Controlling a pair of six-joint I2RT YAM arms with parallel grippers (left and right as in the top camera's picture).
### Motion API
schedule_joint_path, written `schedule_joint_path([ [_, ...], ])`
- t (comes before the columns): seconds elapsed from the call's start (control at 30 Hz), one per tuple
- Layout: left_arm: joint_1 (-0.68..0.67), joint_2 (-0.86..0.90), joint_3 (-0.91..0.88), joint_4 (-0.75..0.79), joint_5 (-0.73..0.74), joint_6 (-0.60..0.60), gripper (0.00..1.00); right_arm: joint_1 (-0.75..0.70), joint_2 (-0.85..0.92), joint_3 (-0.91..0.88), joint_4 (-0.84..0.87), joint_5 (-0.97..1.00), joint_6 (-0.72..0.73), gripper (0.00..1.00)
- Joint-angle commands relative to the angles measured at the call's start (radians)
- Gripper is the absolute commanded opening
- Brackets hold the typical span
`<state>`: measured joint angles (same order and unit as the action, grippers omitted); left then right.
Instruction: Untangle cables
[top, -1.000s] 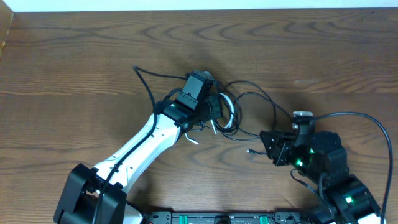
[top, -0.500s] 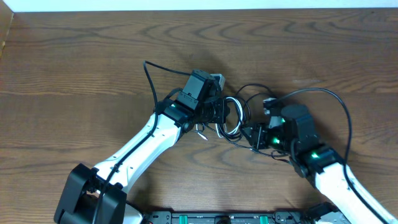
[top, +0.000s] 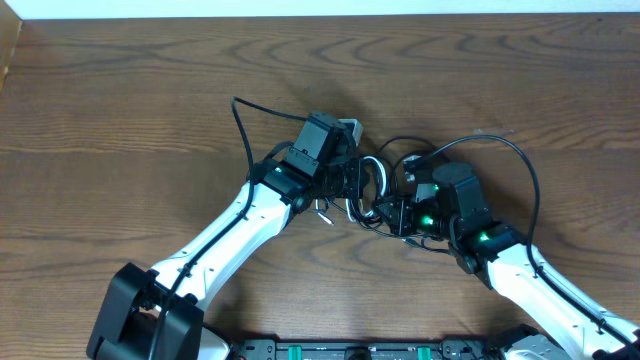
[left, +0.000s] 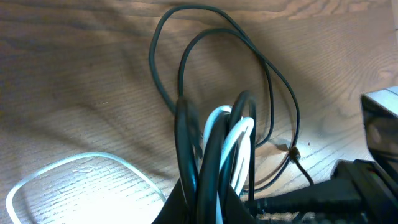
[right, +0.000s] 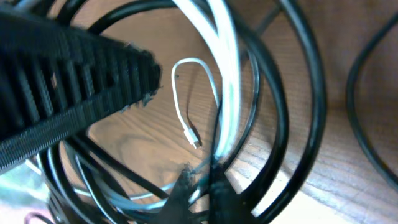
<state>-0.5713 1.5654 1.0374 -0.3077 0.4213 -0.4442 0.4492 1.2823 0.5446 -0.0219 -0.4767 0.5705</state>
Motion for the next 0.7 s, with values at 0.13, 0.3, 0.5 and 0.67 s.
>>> schedule_joint_path([
  [0.13,-0.004,0.007,-0.002,-0.001,-0.018,0.01,0.08,0.003,-0.007,0.015,0.035,-0.106,-0.102,0.01],
  [0.3,-0.004,0.008,-0.002,-0.018,-0.177,-0.09,0.08,0.002,-0.091,0.016,0.038,-0.22,-0.187,0.01],
  [0.5,-0.004,0.008,-0.002,-0.023,-0.287,-0.266,0.08,0.001,-0.317,0.016,0.038,-0.336,-0.214,0.01],
  [0.67,-0.004,0.008,-0.002,-0.024,-0.393,-0.381,0.08,0.002,-0.517,0.016,0.011,-0.35,-0.212,0.01],
])
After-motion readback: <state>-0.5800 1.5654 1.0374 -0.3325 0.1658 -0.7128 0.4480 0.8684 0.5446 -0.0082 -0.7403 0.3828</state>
